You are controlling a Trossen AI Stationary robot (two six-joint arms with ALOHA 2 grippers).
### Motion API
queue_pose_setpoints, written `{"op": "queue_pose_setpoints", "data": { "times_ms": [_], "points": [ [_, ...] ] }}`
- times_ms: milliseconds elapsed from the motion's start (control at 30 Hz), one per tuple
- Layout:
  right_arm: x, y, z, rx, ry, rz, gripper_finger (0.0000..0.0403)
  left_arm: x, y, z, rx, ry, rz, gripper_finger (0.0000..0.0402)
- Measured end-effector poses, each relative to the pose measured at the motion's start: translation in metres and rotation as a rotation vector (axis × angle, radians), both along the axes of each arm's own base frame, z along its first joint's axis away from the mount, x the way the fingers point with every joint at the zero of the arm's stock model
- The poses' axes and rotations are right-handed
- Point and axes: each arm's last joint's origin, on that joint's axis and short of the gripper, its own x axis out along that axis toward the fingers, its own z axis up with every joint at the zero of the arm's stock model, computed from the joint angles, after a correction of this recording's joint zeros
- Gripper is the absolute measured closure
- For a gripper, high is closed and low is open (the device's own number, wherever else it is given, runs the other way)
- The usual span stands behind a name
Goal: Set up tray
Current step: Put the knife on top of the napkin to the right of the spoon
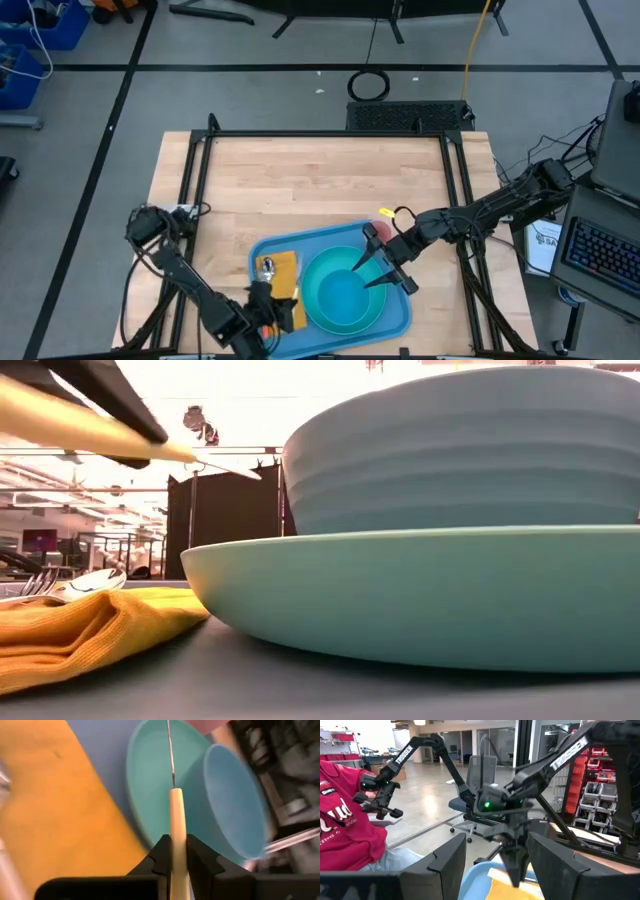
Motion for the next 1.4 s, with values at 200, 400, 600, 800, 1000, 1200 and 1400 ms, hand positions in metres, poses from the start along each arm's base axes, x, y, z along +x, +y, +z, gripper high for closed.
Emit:
{"op": "queue_pose_setpoints", "data": {
  "times_ms": [200, 400, 600, 800, 1000, 1200, 1400],
  "points": [
    [0.000, 0.000, 0.000, -0.001, -0.004, 0.006, 0.0202, 0.002, -0.013, -0.037, -0.094, -0.064, 0.096, 0.0364],
    [0.000, 0.000, 0.000, -0.006, -0.003, 0.006, 0.0202, 0.006, -0.013, -0.049, -0.117, -0.088, 0.139, 0.0363],
    [0.000, 0.000, 0.001, -0.006, -0.012, 0.006, 0.0202, 0.007, -0.013, -0.048, -0.126, -0.092, 0.142, 0.0340],
    [0.000, 0.000, 0.000, 0.005, 0.009, 0.007, 0.0202, 0.003, -0.016, -0.047, -0.117, -0.143, 0.158, 0.0349],
    [0.000, 0.000, -0.002, 0.005, 0.030, 0.007, 0.0202, -0.001, -0.018, -0.046, -0.086, -0.190, 0.168, 0.0335],
    [0.000, 0.000, -0.002, 0.005, 0.031, 0.008, 0.0202, -0.001, -0.018, -0.046, -0.093, -0.197, 0.174, 0.0306],
    [0.000, 0.000, -0.002, 0.005, 0.031, 0.008, 0.0202, -0.001, -0.019, -0.045, -0.088, -0.199, 0.165, 0.0299]
  ]
}}
